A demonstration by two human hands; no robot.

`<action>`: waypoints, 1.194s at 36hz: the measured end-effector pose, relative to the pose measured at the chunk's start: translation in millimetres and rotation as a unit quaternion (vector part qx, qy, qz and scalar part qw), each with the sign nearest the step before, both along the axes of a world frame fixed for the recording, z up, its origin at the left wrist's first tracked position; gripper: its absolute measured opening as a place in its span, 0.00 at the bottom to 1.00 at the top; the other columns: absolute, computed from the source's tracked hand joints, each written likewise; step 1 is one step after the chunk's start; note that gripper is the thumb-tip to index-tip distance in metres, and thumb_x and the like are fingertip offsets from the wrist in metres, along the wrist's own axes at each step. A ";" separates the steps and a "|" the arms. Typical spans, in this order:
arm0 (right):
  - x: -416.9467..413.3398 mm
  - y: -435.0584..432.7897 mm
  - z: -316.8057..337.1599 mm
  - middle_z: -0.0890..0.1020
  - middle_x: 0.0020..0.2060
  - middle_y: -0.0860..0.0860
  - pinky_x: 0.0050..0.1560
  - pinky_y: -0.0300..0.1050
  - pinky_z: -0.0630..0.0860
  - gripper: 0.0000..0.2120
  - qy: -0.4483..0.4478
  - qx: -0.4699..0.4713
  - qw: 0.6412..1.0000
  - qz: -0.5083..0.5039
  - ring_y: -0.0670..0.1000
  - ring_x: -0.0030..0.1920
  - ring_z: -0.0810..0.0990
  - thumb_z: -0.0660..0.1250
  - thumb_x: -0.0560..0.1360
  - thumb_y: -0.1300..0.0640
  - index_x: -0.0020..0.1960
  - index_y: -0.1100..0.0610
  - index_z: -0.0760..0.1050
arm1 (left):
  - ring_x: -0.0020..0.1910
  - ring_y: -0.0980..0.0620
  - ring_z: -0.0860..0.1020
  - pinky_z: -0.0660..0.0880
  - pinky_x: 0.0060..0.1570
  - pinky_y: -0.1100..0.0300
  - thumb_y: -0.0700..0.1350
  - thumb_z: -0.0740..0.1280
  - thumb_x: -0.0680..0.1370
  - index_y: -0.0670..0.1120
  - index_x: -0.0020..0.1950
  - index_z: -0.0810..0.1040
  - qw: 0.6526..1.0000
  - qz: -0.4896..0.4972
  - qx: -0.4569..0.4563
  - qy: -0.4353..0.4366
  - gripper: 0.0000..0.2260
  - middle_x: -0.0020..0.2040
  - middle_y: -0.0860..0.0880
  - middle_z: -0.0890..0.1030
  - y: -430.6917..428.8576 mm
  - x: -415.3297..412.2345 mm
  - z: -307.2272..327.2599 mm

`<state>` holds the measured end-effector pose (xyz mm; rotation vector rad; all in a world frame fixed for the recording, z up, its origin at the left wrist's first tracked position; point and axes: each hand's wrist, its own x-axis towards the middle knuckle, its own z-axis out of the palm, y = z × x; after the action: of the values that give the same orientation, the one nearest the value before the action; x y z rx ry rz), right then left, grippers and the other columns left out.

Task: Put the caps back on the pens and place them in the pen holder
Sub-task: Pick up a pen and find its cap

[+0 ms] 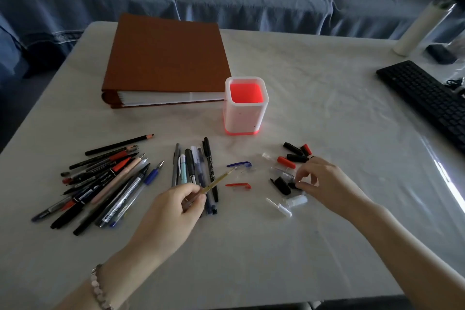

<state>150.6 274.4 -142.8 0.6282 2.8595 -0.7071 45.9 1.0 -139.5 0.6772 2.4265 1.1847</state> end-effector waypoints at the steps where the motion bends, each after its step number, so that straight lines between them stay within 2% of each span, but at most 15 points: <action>1: 1.3 -1.2 1.1 0.73 0.42 0.42 0.40 0.39 0.70 0.08 -0.003 -0.002 1.000 0.014 0.46 0.40 0.73 0.68 0.72 0.53 0.37 0.43 0.73 | 0.25 0.57 0.68 0.63 0.25 0.68 0.44 0.64 0.76 0.47 0.39 0.78 1.000 -0.001 -0.001 -0.002 0.07 0.26 0.55 0.73 0.4 -0.2 0.1; 3: 4.2 -3.0 3.8 0.73 0.43 0.42 0.37 0.33 0.66 0.01 -0.031 0.004 0.999 0.043 0.41 0.41 0.72 0.68 0.72 0.51 0.41 0.46 0.77 | 0.25 0.57 0.68 0.64 0.25 0.67 0.45 0.64 0.76 0.47 0.39 0.77 1.000 -0.001 -0.001 -0.005 0.07 0.27 0.56 0.74 0.7 -0.6 -0.1; 4: 5.7 -3.7 4.0 0.73 0.44 0.42 0.37 0.33 0.66 0.01 -0.049 0.008 0.997 0.056 0.41 0.41 0.72 0.68 0.71 0.50 0.43 0.46 0.78 | 0.25 0.56 0.68 0.64 0.25 0.67 0.45 0.64 0.76 0.47 0.39 0.77 1.000 0.000 -0.001 -0.006 0.07 0.28 0.55 0.74 0.9 -0.7 0.0; 9: 6.7 -9.1 4.0 0.71 0.47 0.44 0.46 0.41 0.70 0.09 -0.096 0.025 0.993 0.065 0.46 0.46 0.73 0.67 0.73 0.50 0.53 0.48 0.77 | 0.25 0.57 0.67 0.63 0.26 0.67 0.44 0.64 0.76 0.47 0.38 0.78 1.000 -0.002 0.001 -0.004 0.07 0.26 0.56 0.72 1.0 1.2 1.1; 14: 7.9 -11.7 3.0 0.70 0.48 0.44 0.49 0.41 0.71 0.09 -0.106 0.010 0.992 0.068 0.47 0.47 0.74 0.65 0.74 0.52 0.54 0.50 0.75 | 0.26 0.57 0.68 0.64 0.26 0.68 0.44 0.64 0.76 0.48 0.38 0.78 1.000 0.000 -0.002 -0.003 0.07 0.28 0.58 0.73 1.4 1.5 1.8; 17: 6.6 -12.6 3.2 0.71 0.48 0.44 0.49 0.40 0.71 0.05 -0.104 0.022 0.991 0.082 0.46 0.47 0.73 0.63 0.75 0.51 0.50 0.51 0.73 | 0.26 0.57 0.68 0.63 0.26 0.68 0.44 0.64 0.76 0.48 0.38 0.77 1.000 -0.004 -0.001 -0.002 0.07 0.27 0.58 0.73 0.7 1.6 2.4; 20: 3.8 -15.5 5.6 0.74 0.45 0.44 0.45 0.37 0.68 0.05 -0.044 0.027 0.997 0.057 0.45 0.47 0.71 0.61 0.76 0.52 0.48 0.53 0.73 | 0.25 0.57 0.66 0.62 0.25 0.67 0.44 0.64 0.76 0.47 0.38 0.77 1.000 -0.006 0.002 -0.012 0.07 0.26 0.57 0.72 -1.6 1.3 1.9; 23: -0.3 -24.7 15.0 0.76 0.43 0.41 0.40 0.30 0.69 0.04 0.060 -0.055 0.996 -0.022 0.43 0.42 0.74 0.61 0.76 0.54 0.49 0.50 0.74 | 0.26 0.57 0.69 0.64 0.26 0.67 0.44 0.65 0.76 0.49 0.39 0.78 1.000 -0.002 0.011 -0.021 0.06 0.28 0.56 0.76 -3.7 0.7 2.3; 27: -8.4 -45.8 32.3 0.80 0.37 0.36 0.40 0.23 0.68 0.09 0.149 -0.166 0.974 -0.046 0.38 0.41 0.77 0.60 0.77 0.58 0.47 0.44 0.75 | 0.29 0.62 0.74 0.67 0.29 0.73 0.43 0.66 0.75 0.52 0.42 0.79 0.998 -0.002 0.026 -0.050 0.05 0.29 0.63 0.77 -4.7 1.5 7.2; 30: -15.7 -61.9 42.7 0.77 0.38 0.38 0.40 0.21 0.66 0.09 0.191 -0.177 0.965 -0.036 0.31 0.38 0.74 0.60 0.77 0.62 0.46 0.50 0.76 | 0.31 0.64 0.74 0.67 0.30 0.74 0.42 0.65 0.76 0.50 0.44 0.80 0.998 -0.005 0.031 -0.053 0.05 0.29 0.57 0.77 -6.6 2.3 11.0; 32: -19.6 -69.4 45.1 0.77 0.39 0.41 0.37 0.22 0.67 0.10 0.203 -0.200 0.958 -0.034 0.33 0.36 0.73 0.59 0.77 0.63 0.44 0.50 0.75 | 0.31 0.64 0.74 0.67 0.31 0.74 0.43 0.65 0.76 0.50 0.45 0.80 0.998 -0.011 0.031 -0.053 0.05 0.30 0.56 0.76 -8.3 2.8 13.5; 34: -23.1 -73.9 42.9 0.79 0.39 0.41 0.40 0.23 0.68 0.12 0.202 -0.218 0.954 -0.033 0.36 0.38 0.74 0.59 0.77 0.61 0.43 0.45 0.74 | 0.32 0.65 0.74 0.67 0.32 0.75 0.43 0.65 0.76 0.53 0.44 0.79 0.997 -0.019 0.039 -0.059 0.06 0.30 0.58 0.77 -10.0 3.5 15.2; 36: -25.6 -75.6 37.7 0.79 0.36 0.40 0.40 0.26 0.69 0.13 0.195 -0.230 0.953 -0.035 0.41 0.38 0.74 0.59 0.77 0.59 0.42 0.42 0.74 | 0.33 0.65 0.75 0.67 0.32 0.75 0.43 0.65 0.75 0.57 0.42 0.78 0.997 -0.027 0.043 -0.060 0.08 0.31 0.59 0.78 -11.1 4.2 16.4; 39: -28.2 -78.2 32.6 0.77 0.32 0.41 0.36 0.33 0.68 0.13 0.187 -0.246 0.950 -0.038 0.49 0.34 0.72 0.59 0.77 0.59 0.41 0.43 0.74 | 0.35 0.66 0.76 0.67 0.34 0.76 0.42 0.66 0.75 0.54 0.44 0.79 0.996 -0.030 0.049 -0.063 0.07 0.32 0.58 0.78 -12.3 4.5 16.3; 43: -29.0 -80.7 31.1 0.75 0.29 0.44 0.31 0.32 0.65 0.12 0.171 -0.262 0.949 -0.032 0.43 0.28 0.66 0.59 0.77 0.59 0.42 0.45 0.75 | 0.40 0.64 0.77 0.69 0.37 0.74 0.43 0.66 0.75 0.56 0.44 0.78 0.996 -0.036 0.059 -0.061 0.07 0.37 0.56 0.80 -13.9 4.0 14.6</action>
<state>121.6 193.7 -111.7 0.5555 2.7405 -1.6541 49.9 -12.9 -124.9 0.6984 2.2288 1.3086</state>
